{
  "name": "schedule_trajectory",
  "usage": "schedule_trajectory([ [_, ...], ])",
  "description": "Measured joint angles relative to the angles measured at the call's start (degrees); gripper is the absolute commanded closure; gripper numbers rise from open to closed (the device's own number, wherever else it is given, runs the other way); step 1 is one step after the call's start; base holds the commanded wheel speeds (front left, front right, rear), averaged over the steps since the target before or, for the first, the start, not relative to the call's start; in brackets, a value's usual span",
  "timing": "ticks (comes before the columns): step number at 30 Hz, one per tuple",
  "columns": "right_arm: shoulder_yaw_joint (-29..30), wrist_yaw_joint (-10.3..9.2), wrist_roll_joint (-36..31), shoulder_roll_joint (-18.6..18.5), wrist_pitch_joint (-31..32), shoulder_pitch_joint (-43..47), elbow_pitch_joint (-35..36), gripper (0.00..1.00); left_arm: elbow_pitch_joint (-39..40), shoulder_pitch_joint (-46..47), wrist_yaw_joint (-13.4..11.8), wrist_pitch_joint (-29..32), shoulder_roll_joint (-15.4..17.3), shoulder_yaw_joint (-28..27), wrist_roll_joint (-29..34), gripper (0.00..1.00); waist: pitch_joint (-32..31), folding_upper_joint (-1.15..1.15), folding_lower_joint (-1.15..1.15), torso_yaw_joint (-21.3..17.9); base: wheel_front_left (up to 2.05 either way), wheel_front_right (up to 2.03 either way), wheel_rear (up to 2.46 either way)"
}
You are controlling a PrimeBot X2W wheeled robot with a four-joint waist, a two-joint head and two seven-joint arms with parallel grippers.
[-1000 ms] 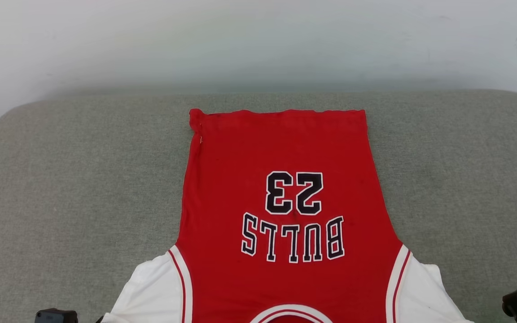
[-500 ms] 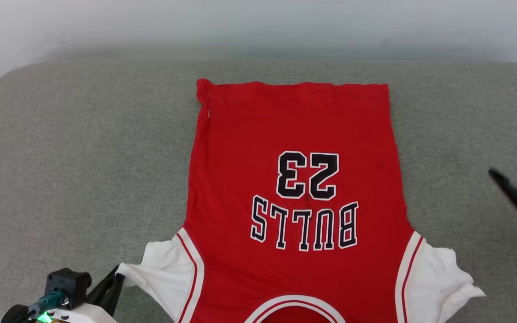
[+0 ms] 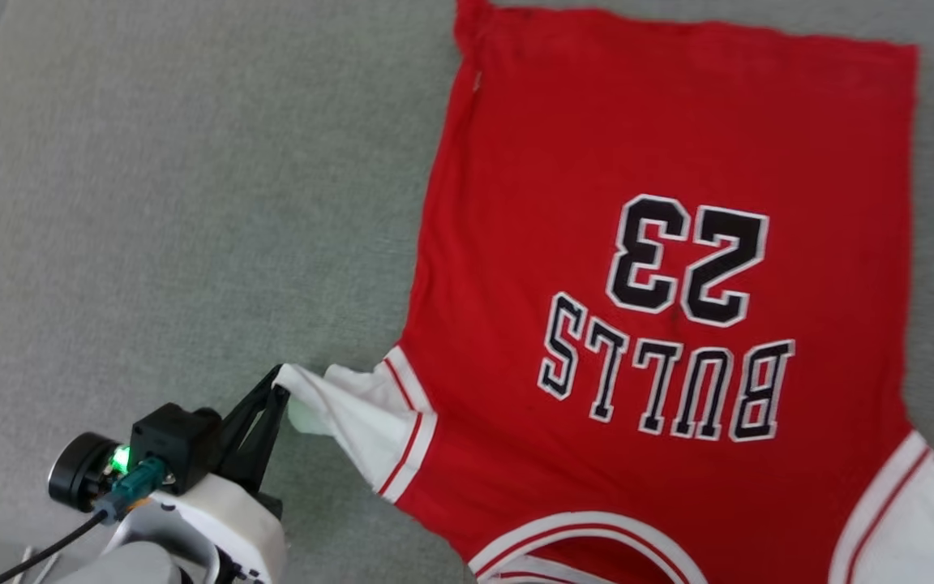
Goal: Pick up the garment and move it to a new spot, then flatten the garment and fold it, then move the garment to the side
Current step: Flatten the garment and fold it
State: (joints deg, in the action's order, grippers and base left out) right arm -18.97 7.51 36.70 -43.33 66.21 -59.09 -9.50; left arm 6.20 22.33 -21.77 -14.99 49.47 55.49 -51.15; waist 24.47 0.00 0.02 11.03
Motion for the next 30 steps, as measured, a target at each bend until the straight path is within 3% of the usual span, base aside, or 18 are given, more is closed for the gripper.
schedule_trajectory([
  [7,0.4,0.0,-5.11,2.13,12.48,-8.24,-7.95,0.0,1.14,3.41,-0.38,0.01,-2.57,0.8,3.54,1.0,6.41,0.0,0.0,4.62,0.0,0.0,0.0],
  [14,3.78,0.0,-9.03,3.36,13.23,-6.74,-11.69,0.0,2.31,6.06,-0.53,0.0,-4.76,0.59,6.14,1.0,11.44,0.0,-0.01,8.6,0.0,0.0,0.0],
  [19,4.82,-0.01,-8.42,2.0,12.58,-3.73,-9.64,0.0,2.38,6.64,-0.96,0.0,-5.78,0.85,7.24,1.0,13.49,0.0,-0.02,10.22,0.0,0.0,0.0],
  [20,4.33,-0.01,-8.31,1.46,12.44,-3.37,-8.83,0.3,2.41,6.81,-1.04,0.0,-5.75,1.02,7.73,1.0,13.56,0.0,-0.02,10.25,0.0,0.0,0.0],
  [21,4.0,-0.02,-7.95,1.04,12.02,-3.04,-8.31,0.98,2.38,7.06,-1.36,0.01,-5.7,1.24,8.37,1.0,13.45,0.0,-0.02,10.21,0.0,0.0,0.0],
  [30,-1.22,-0.01,-4.08,0.92,5.76,-1.75,-6.42,1.0,2.87,5.21,-3.23,0.26,-4.5,1.11,7.53,1.0,7.92,0.0,-0.01,8.62,0.0,0.0,0.0],
])
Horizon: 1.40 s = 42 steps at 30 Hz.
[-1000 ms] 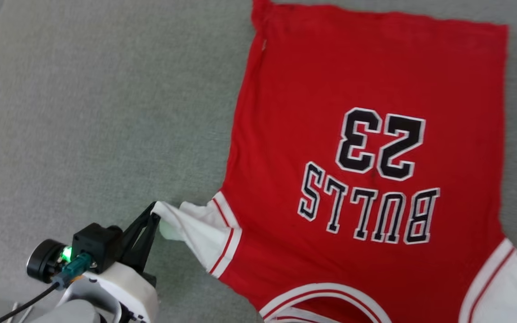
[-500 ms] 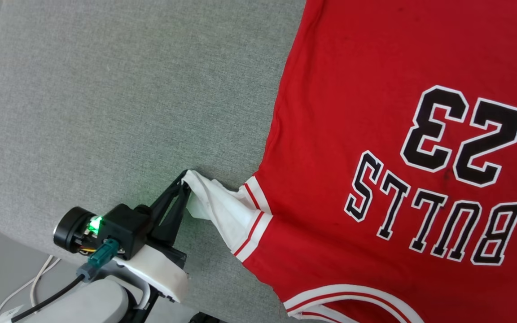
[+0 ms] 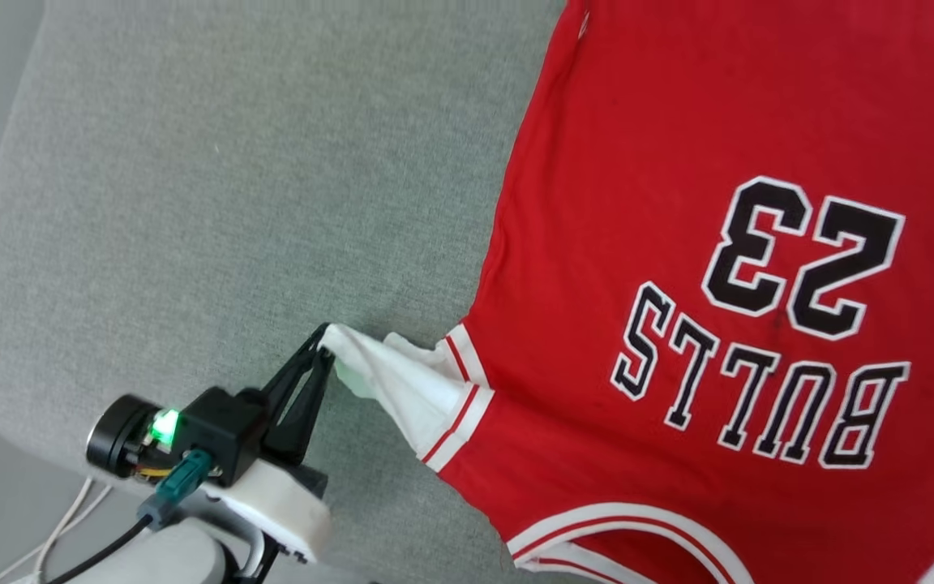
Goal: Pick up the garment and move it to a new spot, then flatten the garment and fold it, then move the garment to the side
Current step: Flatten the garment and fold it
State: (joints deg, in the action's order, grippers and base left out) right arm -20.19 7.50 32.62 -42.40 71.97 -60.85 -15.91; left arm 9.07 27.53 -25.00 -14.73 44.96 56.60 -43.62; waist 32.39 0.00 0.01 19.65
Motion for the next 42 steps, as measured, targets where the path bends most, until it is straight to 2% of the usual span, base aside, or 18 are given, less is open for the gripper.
schedule_trajectory([
  [5,-6.22,0.01,5.87,-3.64,-3.81,3.12,5.52,1.0,0.97,-2.77,-1.65,0.12,1.98,-0.37,-1.2,1.0,-5.19,0.0,0.0,-2.13,0.0,0.0,0.0],
  [10,-9.66,0.01,12.2,-10.46,-7.66,9.59,12.79,1.0,2.26,-5.72,-3.46,0.44,4.16,-0.74,-2.59,1.0,-10.31,0.0,-0.01,-5.0,0.0,0.0,0.0],
  [16,-9.35,0.01,17.61,-18.42,-13.25,21.65,17.79,1.0,4.0,-8.84,-5.02,0.67,5.81,-1.0,-4.35,1.0,-14.63,0.0,-0.01,-9.6,0.0,0.0,0.0],
  [21,-7.7,0.01,20.93,-23.2,-19.61,36.28,19.06,1.0,4.88,-10.64,-6.03,0.66,7.03,-1.2,-4.9,1.0,-17.21,0.0,-0.01,-12.83,0.0,0.0,0.0],
  [27,-4.61,0.01,24.66,-23.58,-27.31,55.72,15.93,1.0,5.23,-12.24,-6.86,0.48,7.66,-1.64,-5.59,1.0,-19.14,0.0,-0.02,-15.35,0.0,0.0,0.0],
  [31,-2.96,0.01,25.28,-20.24,-31.42,65.65,14.04,1.0,5.2,-12.93,-6.81,0.42,7.48,-1.82,-5.95,1.0,-19.12,0.0,-0.02,-15.94,0.0,0.0,0.0],
  [34,-0.88,0.01,24.59,-17.28,-34.06,68.73,13.45,1.0,5.03,-12.96,-6.65,0.37,7.55,-1.87,-5.95,1.0,-19.01,0.0,-0.02,-15.91,0.0,0.0,0.0],
  [35,-0.08,0.01,24.18,-16.17,-34.62,69.36,13.15,0.52,4.93,-12.96,-6.57,0.36,7.53,-1.89,-5.95,1.0,-18.96,0.0,-0.01,-15.88,0.0,0.0,0.0],
  [36,0.26,0.01,23.6,-15.63,-34.52,69.69,13.26,0.31,4.81,-12.96,-6.54,0.36,7.51,-1.9,-5.95,1.0,-19.0,0.0,-0.01,-15.9,0.0,0.0,0.0],
  [37,0.85,0.02,22.75,-15.53,-34.4,69.75,13.69,0.0,4.75,-12.96,-6.5,0.36,7.48,-1.9,-5.95,1.0,-19.08,0.0,-0.01,-15.92,0.0,0.0,0.0],
  [42,8.01,0.02,20.67,-16.82,-34.38,67.33,16.88,0.0,4.46,-12.96,-6.27,0.37,7.1,-1.67,-5.98,1.0,-19.61,0.0,-0.01,-15.92,0.0,0.0,0.0],
])
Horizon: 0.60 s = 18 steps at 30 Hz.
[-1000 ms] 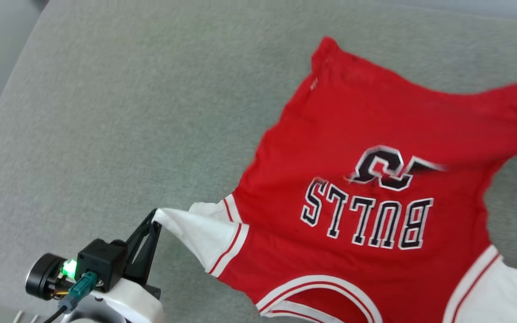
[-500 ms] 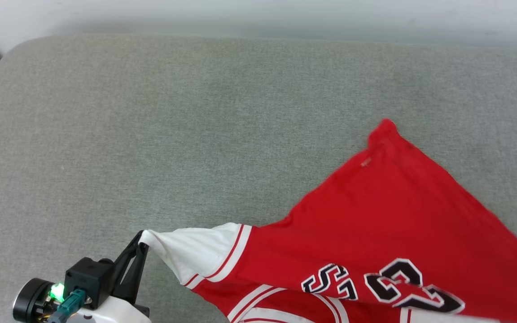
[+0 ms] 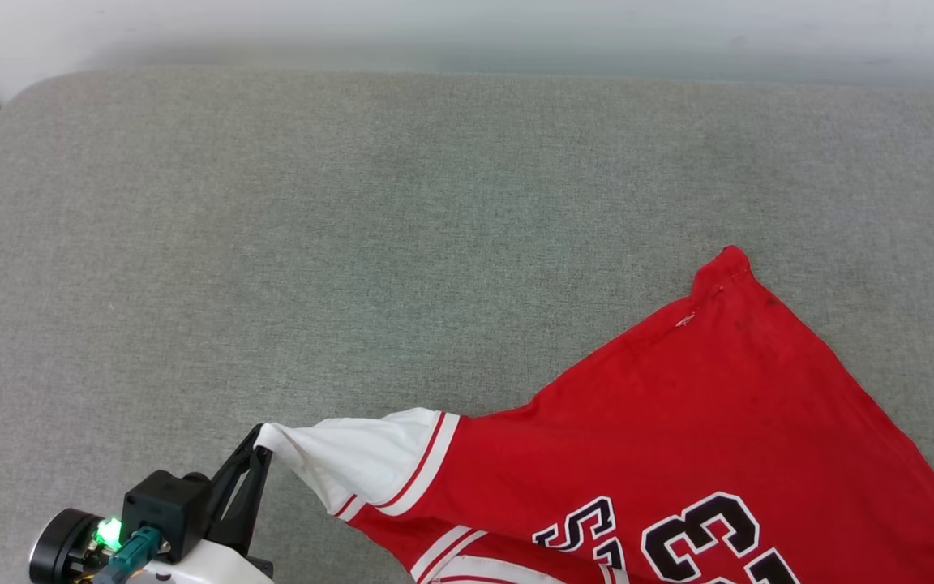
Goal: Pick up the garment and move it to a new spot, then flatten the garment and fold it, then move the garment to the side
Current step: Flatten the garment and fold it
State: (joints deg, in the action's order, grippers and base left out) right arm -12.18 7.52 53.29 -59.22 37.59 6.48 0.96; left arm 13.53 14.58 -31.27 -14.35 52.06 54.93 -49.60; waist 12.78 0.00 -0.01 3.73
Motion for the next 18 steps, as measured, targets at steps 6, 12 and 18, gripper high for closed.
schedule_trajectory([
  [6,6.2,-0.01,-0.58,-3.34,4.11,-8.39,8.43,0.0,-0.14,0.44,0.52,0.0,-0.77,0.21,0.18,1.0,0.7,0.0,0.0,0.81,0.0,0.0,0.0],
  [12,1.32,-0.01,-2.33,-3.96,13.17,-22.59,13.83,0.0,-0.8,2.49,1.62,0.05,-2.22,0.44,1.05,1.0,2.98,0.0,0.0,2.42,0.0,0.0,0.0],
  [18,-9.36,-0.01,-6.94,1.32,24.12,-38.56,10.62,0.0,-2.07,4.75,3.14,0.05,-4.32,1.11,2.2,1.0,6.06,0.0,0.01,4.74,0.0,0.0,0.0],
])
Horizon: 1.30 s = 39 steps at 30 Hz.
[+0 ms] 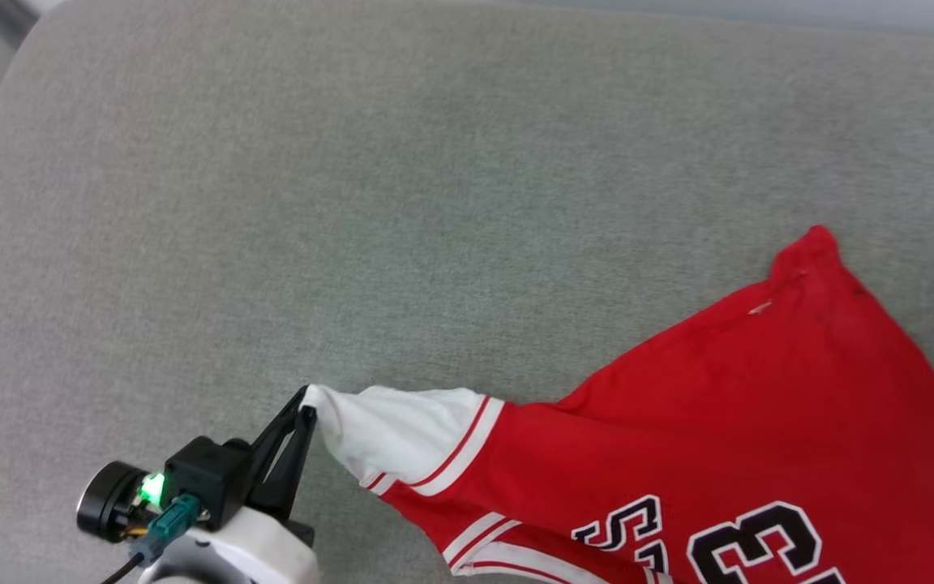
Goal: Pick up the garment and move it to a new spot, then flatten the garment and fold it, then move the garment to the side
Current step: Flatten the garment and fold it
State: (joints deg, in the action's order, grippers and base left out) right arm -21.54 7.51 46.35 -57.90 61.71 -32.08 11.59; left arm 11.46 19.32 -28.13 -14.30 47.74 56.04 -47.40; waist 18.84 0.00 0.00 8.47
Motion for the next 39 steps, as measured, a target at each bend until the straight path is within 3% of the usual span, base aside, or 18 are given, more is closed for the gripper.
schedule_trajectory([
  [8,-10.17,0.0,-5.68,8.8,3.44,-14.95,-12.81,0.0,-1.92,3.63,1.94,-0.01,-3.45,0.54,1.44,1.0,4.73,0.0,0.0,3.48,0.0,0.0,0.0],
  [18,-18.66,0.0,-5.39,11.98,-0.05,-19.21,-23.18,0.0,-4.3,4.8,3.47,-0.27,-5.6,0.19,1.97,1.0,9.27,0.0,0.0,5.55,0.0,0.0,0.0],
  [19,-19.2,0.0,-5.14,11.98,-0.62,-19.43,-23.52,0.67,-4.56,4.8,3.59,-0.34,-5.69,0.11,1.96,1.0,9.27,0.0,0.0,5.49,0.0,0.0,0.0],
  [20,-19.76,0.0,-5.06,11.96,-1.72,-19.6,-23.85,1.0,-4.82,4.81,3.71,-0.35,-5.84,0.0,1.96,1.0,9.12,0.0,0.0,5.39,0.0,0.0,0.0],
  [27,-21.73,0.0,-1.79,12.91,-12.73,-20.02,-25.31,1.0,-6.39,4.59,3.79,-0.52,-6.13,-1.47,1.88,1.0,5.56,0.0,0.0,4.15,0.0,0.0,0.0],
  [34,-20.67,0.0,1.98,12.9,-24.76,-21.99,-24.07,1.0,-6.54,4.81,3.34,-0.59,-4.46,-4.6,2.52,1.0,-0.49,0.0,0.0,1.72,0.0,0.0,0.0],
  [39,-19.84,0.0,1.89,12.83,-30.45,-23.82,-22.83,1.0,-6.16,9.95,3.92,-0.48,-2.74,-6.88,4.08,1.0,-3.86,0.0,0.0,-0.98,0.0,0.0,0.0],
])
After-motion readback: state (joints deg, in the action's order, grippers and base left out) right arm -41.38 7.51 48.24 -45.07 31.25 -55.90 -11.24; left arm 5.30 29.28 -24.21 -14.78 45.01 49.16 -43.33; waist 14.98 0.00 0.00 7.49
